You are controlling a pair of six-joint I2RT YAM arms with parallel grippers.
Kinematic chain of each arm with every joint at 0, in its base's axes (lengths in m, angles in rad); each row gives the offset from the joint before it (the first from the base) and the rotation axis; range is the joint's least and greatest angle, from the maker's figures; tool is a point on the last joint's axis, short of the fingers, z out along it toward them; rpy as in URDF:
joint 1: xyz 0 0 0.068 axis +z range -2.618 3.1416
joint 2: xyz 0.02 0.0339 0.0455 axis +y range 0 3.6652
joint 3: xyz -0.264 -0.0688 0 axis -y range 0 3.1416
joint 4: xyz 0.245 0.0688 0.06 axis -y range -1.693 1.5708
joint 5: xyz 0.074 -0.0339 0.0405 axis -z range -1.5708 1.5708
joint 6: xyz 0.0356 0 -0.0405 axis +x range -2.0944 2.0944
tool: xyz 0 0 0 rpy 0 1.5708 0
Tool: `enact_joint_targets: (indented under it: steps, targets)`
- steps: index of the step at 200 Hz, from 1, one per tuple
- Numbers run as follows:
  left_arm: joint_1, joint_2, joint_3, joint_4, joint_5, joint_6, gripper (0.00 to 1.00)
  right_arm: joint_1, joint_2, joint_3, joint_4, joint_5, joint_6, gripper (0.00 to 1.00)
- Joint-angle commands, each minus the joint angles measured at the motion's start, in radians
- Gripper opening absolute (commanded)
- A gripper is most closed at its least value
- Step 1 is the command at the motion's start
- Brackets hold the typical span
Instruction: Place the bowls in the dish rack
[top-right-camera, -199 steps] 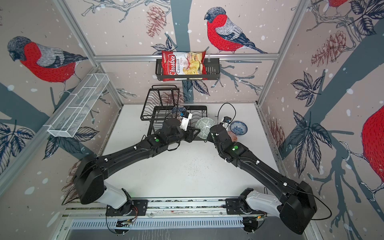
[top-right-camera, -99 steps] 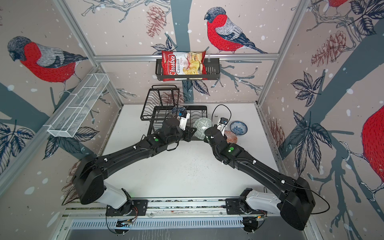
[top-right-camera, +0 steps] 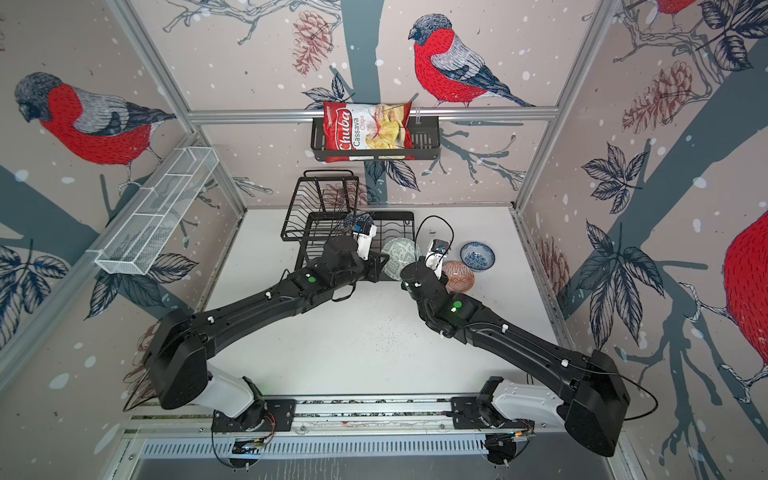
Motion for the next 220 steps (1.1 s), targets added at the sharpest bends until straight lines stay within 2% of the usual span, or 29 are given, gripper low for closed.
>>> enact_joint_targets:
  steps: [1, 19, 40, 70, 132, 181, 199, 220]
  targets:
    - [-0.003, -0.009, -0.001, 0.077, 0.098, 0.009, 0.08, 0.016, 0.008, 0.007, 0.149, -0.092, -0.009, 0.01]
    - [-0.003, -0.013, -0.006, 0.082, 0.098, 0.006, 0.06, 0.017, 0.014, 0.013, 0.148, -0.094, -0.009, 0.01]
    - [0.0, -0.02, -0.012, 0.089, 0.097, 0.005, 0.0, 0.02, 0.02, 0.015, 0.157, -0.1, -0.008, 0.02]
    - [0.003, -0.037, -0.024, 0.103, 0.083, 0.004, 0.0, 0.018, 0.038, 0.031, 0.148, -0.101, -0.007, 0.07]
    - [0.011, -0.152, -0.12, 0.224, -0.051, 0.01, 0.0, 0.012, 0.034, 0.084, 0.125, -0.12, 0.032, 0.37]
    - [0.038, -0.149, -0.172, 0.323, -0.072, -0.002, 0.0, -0.006, 0.014, 0.151, -0.001, -0.126, 0.118, 0.58]
    - [0.037, -0.133, -0.179, 0.367, -0.157, -0.054, 0.0, -0.017, -0.015, 0.163, -0.017, -0.13, 0.141, 0.67]
    - [0.018, -0.097, -0.086, 0.338, -0.239, -0.043, 0.0, -0.037, -0.041, 0.185, -0.032, -0.138, 0.161, 0.75]
